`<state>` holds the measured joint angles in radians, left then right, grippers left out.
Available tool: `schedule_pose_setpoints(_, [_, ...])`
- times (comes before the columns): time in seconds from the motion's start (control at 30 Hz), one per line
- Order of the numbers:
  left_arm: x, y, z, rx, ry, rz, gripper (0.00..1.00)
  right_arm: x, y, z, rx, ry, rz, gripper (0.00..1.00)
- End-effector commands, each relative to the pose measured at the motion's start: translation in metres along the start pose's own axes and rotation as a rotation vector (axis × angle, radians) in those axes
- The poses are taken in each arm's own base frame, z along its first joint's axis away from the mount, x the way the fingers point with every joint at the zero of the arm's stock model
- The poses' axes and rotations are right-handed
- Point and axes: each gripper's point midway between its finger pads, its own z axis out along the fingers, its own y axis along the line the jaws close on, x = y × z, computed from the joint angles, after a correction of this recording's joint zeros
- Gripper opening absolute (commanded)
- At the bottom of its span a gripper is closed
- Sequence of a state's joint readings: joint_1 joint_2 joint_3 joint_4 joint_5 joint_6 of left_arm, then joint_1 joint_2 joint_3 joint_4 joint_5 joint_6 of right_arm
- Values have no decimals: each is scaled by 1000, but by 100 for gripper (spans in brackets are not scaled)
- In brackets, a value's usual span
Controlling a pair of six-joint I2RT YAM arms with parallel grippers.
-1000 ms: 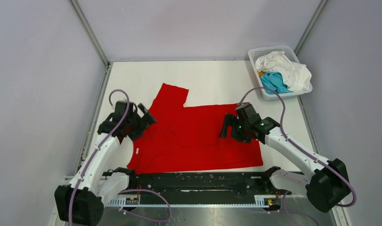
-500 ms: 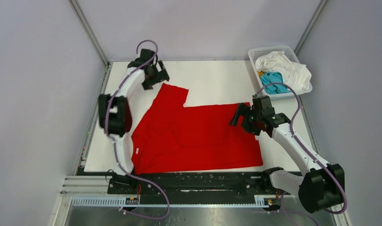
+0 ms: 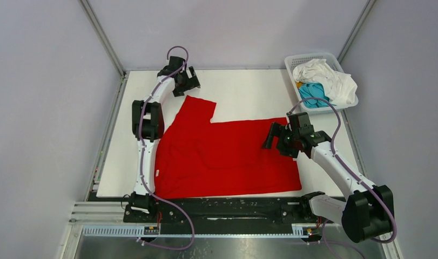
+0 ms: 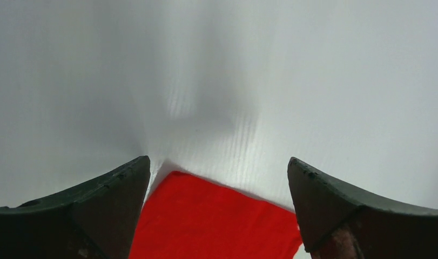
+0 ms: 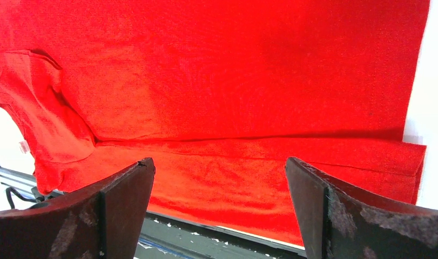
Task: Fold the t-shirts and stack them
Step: Grab the side of the flattened tshirt furthest away from the robot with both arms
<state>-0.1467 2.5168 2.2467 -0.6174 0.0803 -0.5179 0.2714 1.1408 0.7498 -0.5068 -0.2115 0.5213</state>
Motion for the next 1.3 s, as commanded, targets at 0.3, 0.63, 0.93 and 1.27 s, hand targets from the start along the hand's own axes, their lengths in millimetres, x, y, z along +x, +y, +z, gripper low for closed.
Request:
schedule_pose_setpoints(0.3, [45, -13, -9, -1, 126, 64, 70, -2, 2, -7, -17, -13, -24, 98])
schedule_pose_setpoints(0.63, [50, 22, -25, -268, 118, 172, 51, -4, -5, -8, 21, -23, -30, 98])
schedule_pose_setpoints(0.93, [45, 16, -21, -242, 111, 197, 3, -29, -21, -3, 154, -73, -17, 99])
schedule_pose_setpoints(1.27, [36, -37, -64, -42, 47, 301, 0, -121, 8, 36, 93, 42, -636, 99])
